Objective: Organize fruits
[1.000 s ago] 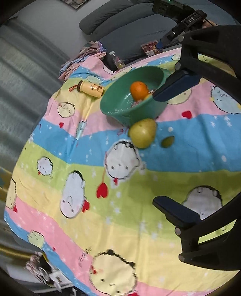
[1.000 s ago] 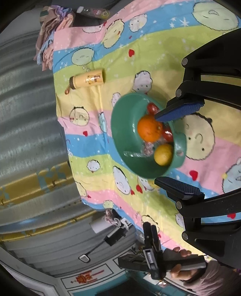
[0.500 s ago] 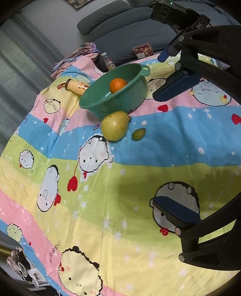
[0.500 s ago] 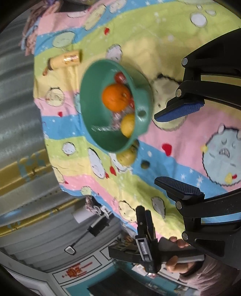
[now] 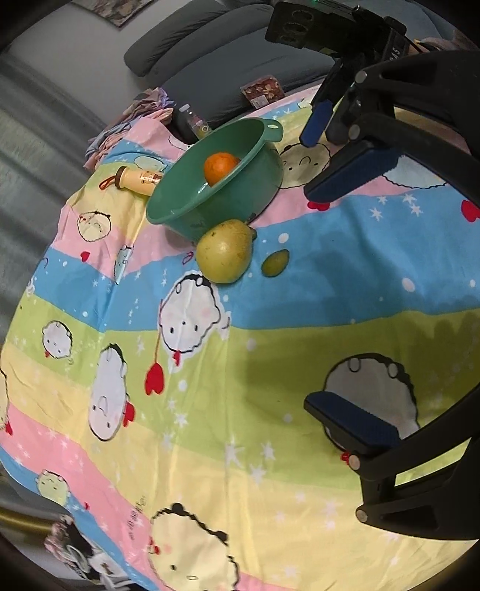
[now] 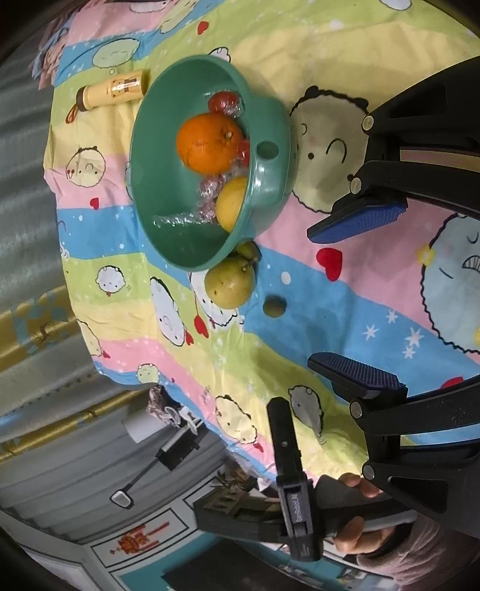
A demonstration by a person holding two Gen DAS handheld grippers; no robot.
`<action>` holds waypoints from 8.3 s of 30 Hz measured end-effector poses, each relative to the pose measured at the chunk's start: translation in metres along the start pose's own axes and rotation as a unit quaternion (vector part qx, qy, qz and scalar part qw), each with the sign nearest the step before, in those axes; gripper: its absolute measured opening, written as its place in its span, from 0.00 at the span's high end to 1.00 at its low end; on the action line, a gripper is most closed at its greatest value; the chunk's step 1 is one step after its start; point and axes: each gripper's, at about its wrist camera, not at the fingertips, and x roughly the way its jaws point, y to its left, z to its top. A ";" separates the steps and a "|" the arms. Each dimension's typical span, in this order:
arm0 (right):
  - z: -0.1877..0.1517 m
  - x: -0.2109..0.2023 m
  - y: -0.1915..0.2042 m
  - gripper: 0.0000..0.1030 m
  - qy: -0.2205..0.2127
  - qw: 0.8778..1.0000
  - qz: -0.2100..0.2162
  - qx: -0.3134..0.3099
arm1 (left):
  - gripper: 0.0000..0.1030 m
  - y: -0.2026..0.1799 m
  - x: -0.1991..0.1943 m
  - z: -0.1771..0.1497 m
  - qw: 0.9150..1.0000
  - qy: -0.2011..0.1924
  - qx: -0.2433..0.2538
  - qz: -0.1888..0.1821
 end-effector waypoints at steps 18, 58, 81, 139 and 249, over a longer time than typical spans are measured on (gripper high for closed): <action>0.003 0.022 0.012 0.40 0.023 0.999 -0.019 -0.013 | 0.01 -0.002 0.005 -0.001 0.999 -0.016 0.044 0.026; 0.018 0.057 0.013 0.40 -0.027 0.998 -0.034 0.044 | 0.01 0.000 0.012 0.013 0.999 -0.026 0.034 -0.024; 0.027 0.075 -0.002 0.40 -0.031 0.997 -0.014 0.069 | 0.01 -0.027 0.103 0.080 0.993 0.050 0.029 -0.103; 0.042 0.094 -0.018 0.61 0.056 0.990 -0.100 -0.088 | 0.62 -0.037 0.096 0.023 0.986 0.053 0.157 0.026; 0.023 -0.087 -0.045 0.79 -0.134 0.990 -0.024 0.039 | 0.82 -0.161 -0.010 0.024 0.985 -0.058 0.160 -0.019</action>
